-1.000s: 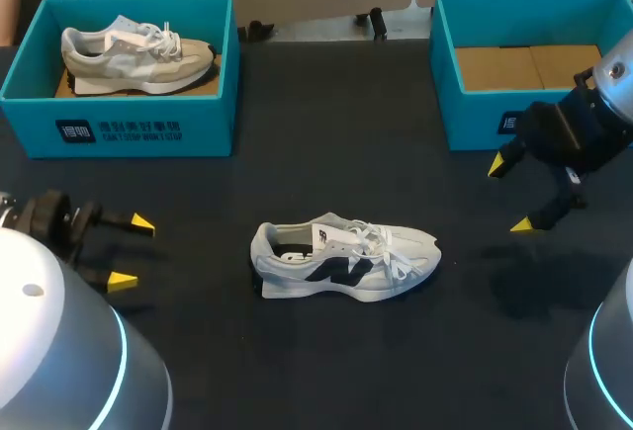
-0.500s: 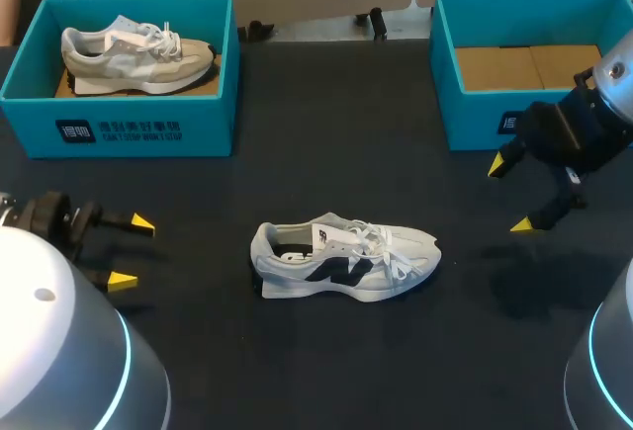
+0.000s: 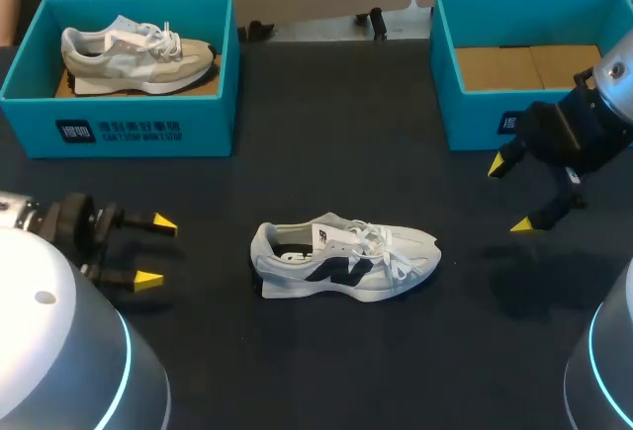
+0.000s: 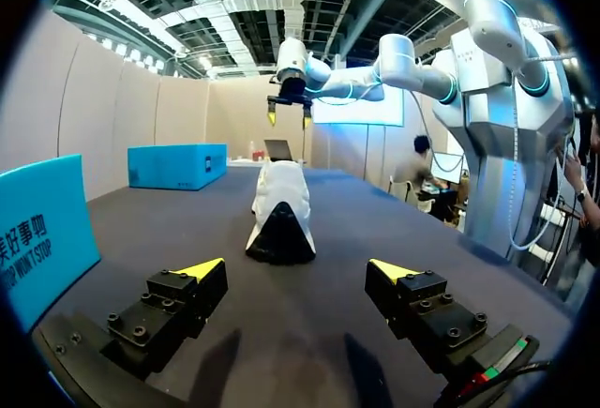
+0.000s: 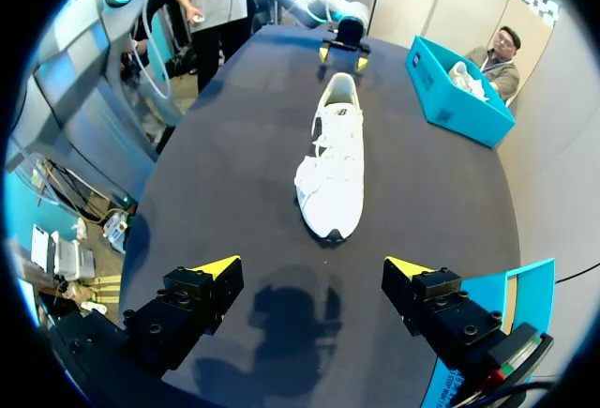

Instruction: Take the shoe out of the shoebox, open the shoe tongue, remove and reinsert the insole, then place the shoe into the shoebox

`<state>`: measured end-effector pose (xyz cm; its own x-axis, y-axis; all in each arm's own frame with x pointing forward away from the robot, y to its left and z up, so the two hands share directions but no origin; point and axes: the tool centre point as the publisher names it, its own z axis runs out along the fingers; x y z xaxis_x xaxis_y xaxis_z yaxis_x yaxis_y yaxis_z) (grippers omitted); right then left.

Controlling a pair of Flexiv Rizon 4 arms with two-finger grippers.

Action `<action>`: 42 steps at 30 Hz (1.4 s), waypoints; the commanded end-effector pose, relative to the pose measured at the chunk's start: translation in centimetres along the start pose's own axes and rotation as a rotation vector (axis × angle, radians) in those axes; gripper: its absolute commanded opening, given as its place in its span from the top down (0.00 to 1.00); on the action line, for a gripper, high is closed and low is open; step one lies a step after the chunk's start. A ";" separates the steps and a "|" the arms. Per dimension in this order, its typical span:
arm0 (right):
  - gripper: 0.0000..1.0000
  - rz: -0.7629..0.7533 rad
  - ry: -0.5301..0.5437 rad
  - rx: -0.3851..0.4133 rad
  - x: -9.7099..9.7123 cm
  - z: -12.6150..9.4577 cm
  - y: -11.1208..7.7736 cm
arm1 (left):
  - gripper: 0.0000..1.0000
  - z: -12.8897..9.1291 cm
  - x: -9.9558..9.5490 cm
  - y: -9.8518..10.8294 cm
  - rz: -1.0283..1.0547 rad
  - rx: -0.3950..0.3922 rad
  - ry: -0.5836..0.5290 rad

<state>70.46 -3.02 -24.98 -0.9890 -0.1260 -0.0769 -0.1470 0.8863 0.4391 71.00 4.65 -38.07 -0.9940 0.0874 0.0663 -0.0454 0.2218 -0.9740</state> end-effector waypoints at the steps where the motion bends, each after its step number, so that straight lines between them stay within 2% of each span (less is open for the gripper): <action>1: 0.00 0.001 -0.002 0.003 0.1 0.1 0.0 | 0.00 1.5 0.1 -0.3 0.004 -0.014 -0.011; 13: 0.00 0.001 -0.002 0.003 0.1 0.1 0.0 | 0.00 4.8 1.0 -0.5 -0.007 -0.051 -0.022; 28: 0.00 0.001 -0.002 0.003 0.1 0.1 0.0 | 0.00 8.6 -1.0 -1.1 -0.025 -0.071 -0.064; 30: 0.00 0.001 -0.002 0.003 0.1 0.1 0.0 | 0.00 8.9 -1.1 -1.0 -0.032 -0.090 -0.056; 42: 0.00 0.001 -0.002 0.003 0.1 0.1 0.0 | 0.00 9.0 -1.1 -1.0 -0.029 -0.089 -0.060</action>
<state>70.46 -3.02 -24.98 -0.9890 -0.1260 -0.0769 -0.1471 0.8863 0.4392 71.34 -4.45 -39.14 -0.9965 0.0251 0.0793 -0.0678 0.3079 -0.9490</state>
